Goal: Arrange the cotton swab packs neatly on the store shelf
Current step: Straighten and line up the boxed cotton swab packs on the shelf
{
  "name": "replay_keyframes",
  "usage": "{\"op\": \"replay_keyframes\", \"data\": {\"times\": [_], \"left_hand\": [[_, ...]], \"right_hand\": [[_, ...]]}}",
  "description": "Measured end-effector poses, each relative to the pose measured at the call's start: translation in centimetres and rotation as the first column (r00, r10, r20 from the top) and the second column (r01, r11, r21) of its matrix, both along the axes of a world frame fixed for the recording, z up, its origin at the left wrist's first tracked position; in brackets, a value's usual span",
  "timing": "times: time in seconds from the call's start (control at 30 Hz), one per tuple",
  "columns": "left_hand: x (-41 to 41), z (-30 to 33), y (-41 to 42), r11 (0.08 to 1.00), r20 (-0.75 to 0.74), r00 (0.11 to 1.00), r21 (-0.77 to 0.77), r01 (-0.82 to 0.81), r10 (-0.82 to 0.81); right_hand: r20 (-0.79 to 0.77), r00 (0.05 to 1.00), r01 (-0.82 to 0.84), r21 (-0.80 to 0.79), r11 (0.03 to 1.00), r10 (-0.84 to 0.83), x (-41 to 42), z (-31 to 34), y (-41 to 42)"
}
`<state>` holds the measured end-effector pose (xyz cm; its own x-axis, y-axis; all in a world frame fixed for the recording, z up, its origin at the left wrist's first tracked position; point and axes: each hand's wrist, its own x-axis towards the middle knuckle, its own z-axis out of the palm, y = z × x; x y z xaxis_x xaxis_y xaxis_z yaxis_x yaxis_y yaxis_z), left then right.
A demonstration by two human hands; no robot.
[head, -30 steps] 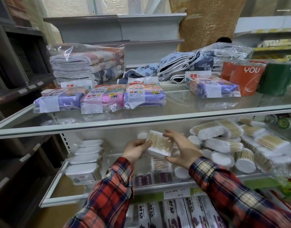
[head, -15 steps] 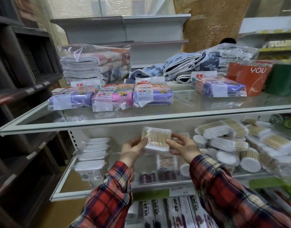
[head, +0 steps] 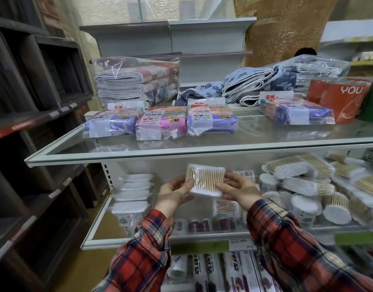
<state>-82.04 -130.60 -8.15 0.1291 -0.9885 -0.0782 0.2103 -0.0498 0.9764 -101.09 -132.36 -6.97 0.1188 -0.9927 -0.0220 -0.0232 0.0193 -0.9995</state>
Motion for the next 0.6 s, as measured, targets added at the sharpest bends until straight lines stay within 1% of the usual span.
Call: {"op": "replay_keyframes", "data": {"times": [0.13, 0.23, 0.3, 0.4, 0.53, 0.6], "left_hand": [[0.5, 0.0, 0.2, 1.0, 0.018, 1.0, 0.008, 0.005, -0.005], [0.9, 0.2, 0.0, 0.999, 0.057, 0.998, 0.04, -0.001, -0.002], [1.2, 0.5, -0.1, 0.998, 0.052, 0.999, 0.068, 0.0, -0.003], [1.8, 1.1, -0.3, 0.991, 0.042, 0.997, 0.121, -0.064, 0.059], [2.5, 2.2, -0.4, 0.985, 0.19, 0.981, 0.16, -0.057, 0.026], [2.7, 2.5, -0.1, 0.977, 0.188, 0.982, 0.212, -0.007, -0.034]], "right_hand": [[0.002, 1.0, -0.027, -0.022, 0.999, 0.027, 0.2, -0.1, 0.0], [-0.033, 0.999, -0.027, -0.065, 0.998, 0.025, 0.1, -0.4, 0.0], [-0.056, 0.998, -0.039, -0.103, 0.994, 0.033, 0.0, -0.6, 0.1], [-0.083, 0.995, -0.066, -0.169, 0.983, 0.053, 0.0, -0.7, 0.3], [-0.084, 0.995, -0.067, -0.243, 0.968, 0.048, 0.2, -0.6, 0.7], [-0.073, 0.997, -0.056, -0.273, 0.96, 0.038, 0.4, -0.5, 1.1]]}}
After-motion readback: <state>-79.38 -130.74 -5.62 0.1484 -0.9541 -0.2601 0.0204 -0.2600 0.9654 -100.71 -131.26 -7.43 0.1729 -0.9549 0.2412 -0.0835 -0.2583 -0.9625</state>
